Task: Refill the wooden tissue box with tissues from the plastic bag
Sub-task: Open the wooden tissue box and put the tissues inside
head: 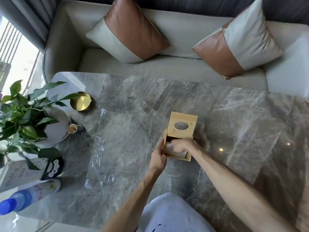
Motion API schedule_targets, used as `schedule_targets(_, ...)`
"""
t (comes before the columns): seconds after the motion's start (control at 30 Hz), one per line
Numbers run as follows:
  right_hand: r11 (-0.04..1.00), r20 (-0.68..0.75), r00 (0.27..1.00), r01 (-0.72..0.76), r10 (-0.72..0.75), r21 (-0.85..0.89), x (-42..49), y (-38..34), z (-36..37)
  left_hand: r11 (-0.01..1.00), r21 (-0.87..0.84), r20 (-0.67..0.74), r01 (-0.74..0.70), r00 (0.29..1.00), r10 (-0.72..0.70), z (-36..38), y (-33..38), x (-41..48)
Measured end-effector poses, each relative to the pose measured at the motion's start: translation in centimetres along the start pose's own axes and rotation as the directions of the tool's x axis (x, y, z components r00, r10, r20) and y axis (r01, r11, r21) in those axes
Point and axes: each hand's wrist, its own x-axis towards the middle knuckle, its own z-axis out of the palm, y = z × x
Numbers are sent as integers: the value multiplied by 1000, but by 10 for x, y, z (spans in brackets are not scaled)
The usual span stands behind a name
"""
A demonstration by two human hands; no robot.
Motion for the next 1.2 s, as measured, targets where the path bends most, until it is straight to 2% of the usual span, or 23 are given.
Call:
schedule_targets(0.13, 1000, 12, 1000, -14, 14, 23, -13, -15, 47, 997, 50, 4, 62, 998, -62, 3, -25, -41)
schedule_targets(0.27, 981, -36, 996, -79, 87, 179, -26, -29, 86, 995, 14, 0, 94, 996, -94, 10, -41, -76)
schedule_targets(0.33, 977, -170, 980, -69, 104, 201, -31, -35, 106, 995, -22, 3, 98, 995, -98, 11, -44, -84)
schedule_targets(0.4, 982, -369, 922, -50, 115, 180, -36, -40, 127, 995, -33, -8, 91, 996, -91, 12, -44, -88)
schedule_targets(0.47, 983, -478, 871, -25, 111, 183, -38, -45, 144, 995, -28, -32, 94, 995, -95, 12, -43, -91)
schedule_targets(0.67, 968, -524, 842, 7, 130, 252, -43, -48, 155, 995, -8, -49, 100, 994, -100, 17, -44, -96)
schedule_targets(0.77, 977, -567, 819, 37, 89, 208, -46, -49, 157, 990, 5, -20, 143, 990, -142, 17, -44, -96)
schedule_targets(0.83, 939, -658, 750, 170, 75, 301, -56, -48, 163, 984, 51, 10, 170, 985, -170, 16, -39, -97)
schedule_targets(0.87, 902, -732, 673, 243, 107, 356, -63, -47, 168, 981, 76, 16, 176, 984, -178, 14, -37, -97)
schedule_targets(0.93, 850, -842, 451, 279, 295, 448, -73, -41, 183, 981, 66, 23, 185, 982, -186, 12, -34, -95)
schedule_targets(0.97, 804, -826, 371, 267, 424, 532, -76, -36, 191, 984, 42, 37, 174, 984, -176, 12, -34, -94)
schedule_targets(1.0, 713, -758, 353, 276, 549, 645, -79, -32, 198, 988, 17, 51, 156, 986, -156, 12, -33, -93)
schedule_targets(1.03, 576, -644, 426, 295, 636, 763, -81, -29, 203, 990, 6, 56, 138, 989, -138, 12, -34, -92)
schedule_targets(1.07, 407, -503, 576, 299, 644, 863, -80, -28, 207, 992, 1, 61, 124, 990, -124, 13, -34, -91)
schedule_targets(1.1, 244, -384, 721, 296, 577, 923, -78, -28, 209, 993, -4, 63, 117, 991, -116, 13, -34, -90)
schedule_targets(1.13, 102, -309, 813, 299, 494, 949, -75, -29, 212, 993, -10, 67, 115, 991, -114, 14, -34, -89)
schedule_targets(1.17, 9, -265, 859, 291, 437, 957, -74, -30, 214, 993, -15, 75, 114, 991, -112, 14, -34, -89)
schedule_targets(1.2, -17, -248, 876, 280, 413, 960, -74, -28, 216, 993, -24, 88, 113, 990, -111, 14, -34, -89)
